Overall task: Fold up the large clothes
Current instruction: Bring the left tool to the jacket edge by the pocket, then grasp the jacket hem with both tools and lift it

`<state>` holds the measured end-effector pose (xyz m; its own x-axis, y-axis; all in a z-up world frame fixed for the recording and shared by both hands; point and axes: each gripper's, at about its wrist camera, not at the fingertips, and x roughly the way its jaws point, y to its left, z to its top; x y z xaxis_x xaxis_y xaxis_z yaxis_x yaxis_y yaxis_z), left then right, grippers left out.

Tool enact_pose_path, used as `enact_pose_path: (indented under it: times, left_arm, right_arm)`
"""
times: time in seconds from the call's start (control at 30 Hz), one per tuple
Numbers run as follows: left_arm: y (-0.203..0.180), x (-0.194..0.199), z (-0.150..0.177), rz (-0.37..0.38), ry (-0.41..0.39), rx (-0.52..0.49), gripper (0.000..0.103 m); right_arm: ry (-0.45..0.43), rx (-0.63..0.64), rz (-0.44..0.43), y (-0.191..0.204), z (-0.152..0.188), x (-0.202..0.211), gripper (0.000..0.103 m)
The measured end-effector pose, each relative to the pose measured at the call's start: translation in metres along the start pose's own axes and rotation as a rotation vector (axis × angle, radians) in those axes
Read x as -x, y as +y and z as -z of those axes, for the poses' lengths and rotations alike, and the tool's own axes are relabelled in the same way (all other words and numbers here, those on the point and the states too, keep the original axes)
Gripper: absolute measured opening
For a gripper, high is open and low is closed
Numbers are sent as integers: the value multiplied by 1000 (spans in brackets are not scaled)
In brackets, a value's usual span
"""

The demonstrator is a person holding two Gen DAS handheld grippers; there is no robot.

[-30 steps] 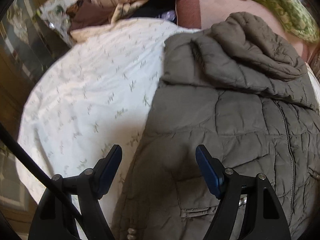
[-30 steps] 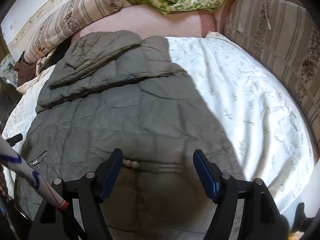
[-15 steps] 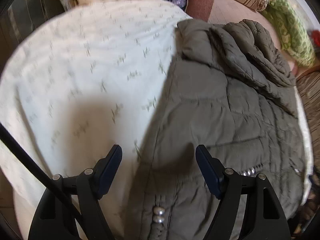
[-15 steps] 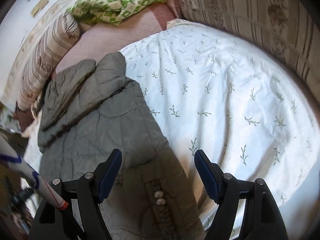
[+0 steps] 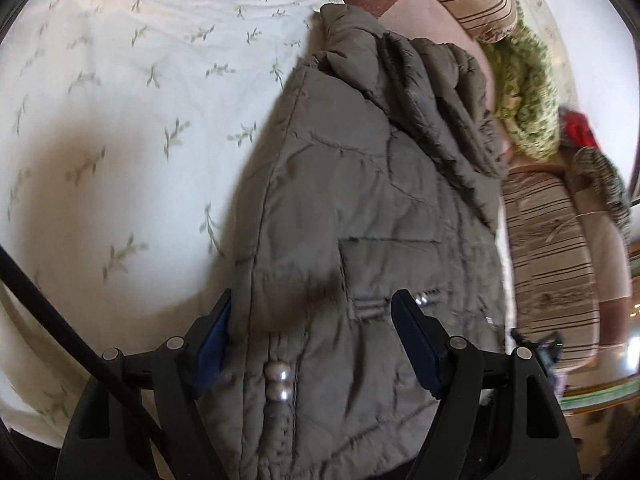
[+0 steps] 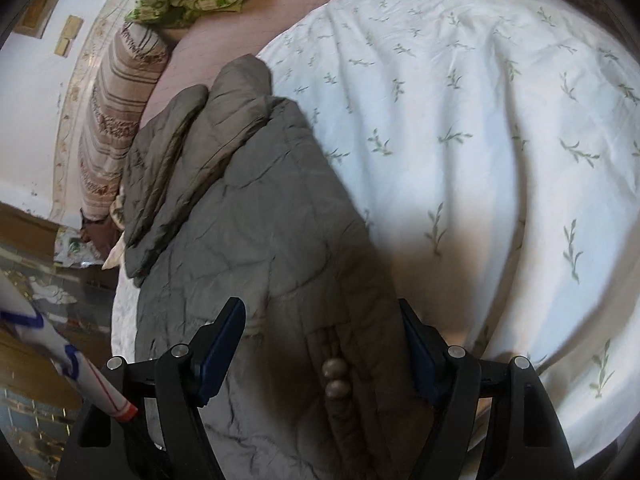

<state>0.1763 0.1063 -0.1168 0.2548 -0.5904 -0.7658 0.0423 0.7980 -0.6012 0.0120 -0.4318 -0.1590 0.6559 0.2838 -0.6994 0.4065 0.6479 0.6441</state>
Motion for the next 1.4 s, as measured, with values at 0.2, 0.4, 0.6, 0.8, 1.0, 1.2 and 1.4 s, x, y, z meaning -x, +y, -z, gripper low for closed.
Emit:
enact_pose_path:
  times: [0.2, 0.4, 0.6, 0.8, 1.0, 1.2, 1.4]
  left_arm:
    - [3, 8, 25, 38, 17, -24, 75]
    - [2, 17, 46, 56, 0, -19, 75]
    - [-13, 26, 60, 3, -49, -65, 51]
    - [-4, 4, 73, -7, 14, -59, 51]
    - [-13, 5, 84, -2, 0, -118, 51]
    - [-6, 4, 90, 20, -43, -75, 61]
    - [-19, 1, 99, -3, -88, -122, 74]
  right_arm:
    - [40, 49, -3, 3, 12, 0, 79]
    - [52, 46, -34, 3, 23, 4, 79]
    - [57, 81, -59, 9, 35, 18, 60]
    - [107, 93, -34, 1, 50, 14, 56]
    - [96, 128, -54, 8, 57, 19, 52]
    - [108, 173, -11, 14, 67, 14, 51]
    - [133, 247, 152, 29, 80, -3, 62]
